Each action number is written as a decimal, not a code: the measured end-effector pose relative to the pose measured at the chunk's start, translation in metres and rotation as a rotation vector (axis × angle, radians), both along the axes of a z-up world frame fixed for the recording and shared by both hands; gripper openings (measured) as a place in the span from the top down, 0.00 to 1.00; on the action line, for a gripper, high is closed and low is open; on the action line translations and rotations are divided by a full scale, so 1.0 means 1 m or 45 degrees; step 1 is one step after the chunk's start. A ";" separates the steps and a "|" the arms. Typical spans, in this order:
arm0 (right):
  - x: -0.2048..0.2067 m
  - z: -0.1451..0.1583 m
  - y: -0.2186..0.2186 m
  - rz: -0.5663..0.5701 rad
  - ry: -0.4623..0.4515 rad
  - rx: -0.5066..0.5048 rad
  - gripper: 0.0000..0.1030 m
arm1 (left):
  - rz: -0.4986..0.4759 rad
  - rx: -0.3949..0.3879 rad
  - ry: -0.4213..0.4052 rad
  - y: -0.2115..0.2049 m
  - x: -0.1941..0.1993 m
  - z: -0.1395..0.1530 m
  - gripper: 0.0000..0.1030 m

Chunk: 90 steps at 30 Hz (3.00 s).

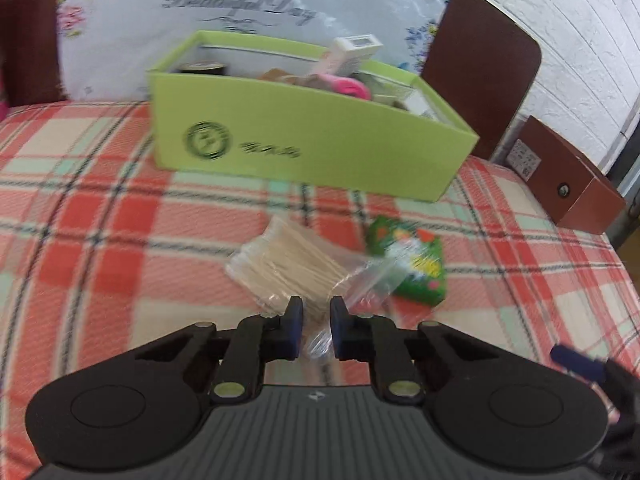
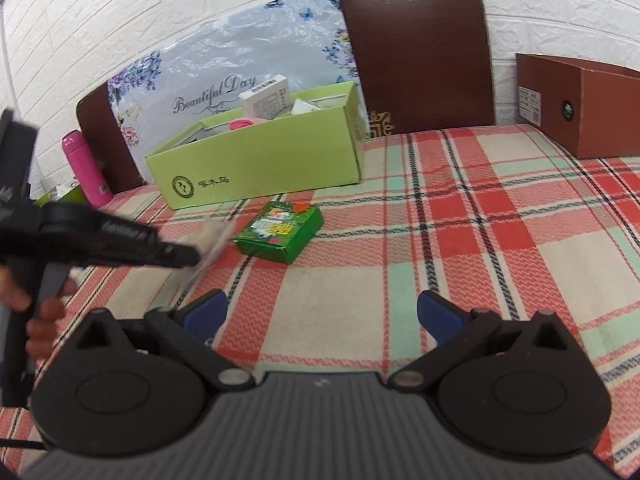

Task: Organize objects
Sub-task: 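Grasp the toothpick bag with the left tool while the right tool grasps the green medicine box, then carry the toothpick bag and green box into the lime-green box and release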

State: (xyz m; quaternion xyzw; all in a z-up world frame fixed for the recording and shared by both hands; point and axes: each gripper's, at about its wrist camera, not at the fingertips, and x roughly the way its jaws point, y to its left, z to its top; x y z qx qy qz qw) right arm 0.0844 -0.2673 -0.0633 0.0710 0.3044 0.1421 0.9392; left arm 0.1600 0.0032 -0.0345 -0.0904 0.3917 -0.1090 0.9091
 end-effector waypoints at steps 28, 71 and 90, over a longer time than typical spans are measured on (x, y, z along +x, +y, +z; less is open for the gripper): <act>0.083 -0.019 0.050 0.019 0.080 -0.137 0.35 | 0.328 -0.175 0.120 0.022 0.037 -0.001 0.23; -0.006 -0.020 0.050 0.122 0.074 -0.238 0.38 | -0.037 0.129 0.050 -0.007 -0.035 -0.005 0.41; 0.053 0.070 0.057 0.253 -0.147 -0.060 0.39 | -0.091 0.069 -0.286 0.018 0.002 0.087 0.75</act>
